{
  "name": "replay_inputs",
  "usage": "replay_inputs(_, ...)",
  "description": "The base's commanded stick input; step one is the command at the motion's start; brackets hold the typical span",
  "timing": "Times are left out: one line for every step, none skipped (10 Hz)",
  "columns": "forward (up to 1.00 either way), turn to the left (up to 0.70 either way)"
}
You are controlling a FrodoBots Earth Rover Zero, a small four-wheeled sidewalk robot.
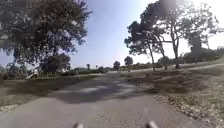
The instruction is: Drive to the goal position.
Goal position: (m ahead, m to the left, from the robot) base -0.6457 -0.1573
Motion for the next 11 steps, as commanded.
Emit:
replay_inputs(0.11, -0.01)
replay_inputs(0.11, -0.01)
replay_inputs(0.11, -0.01)
replay_inputs(0.11, -0.01)
replay_inputs(0.1, -0.01)
replay_inputs(0.1, -0.01)
replay_inputs(0.11, -0.01)
replay_inputs(0.11, -0.01)
replay_inputs(0.11, -0.01)
replay_inputs(0.11, -0.01)
replay_inputs(0.1, -0.01)
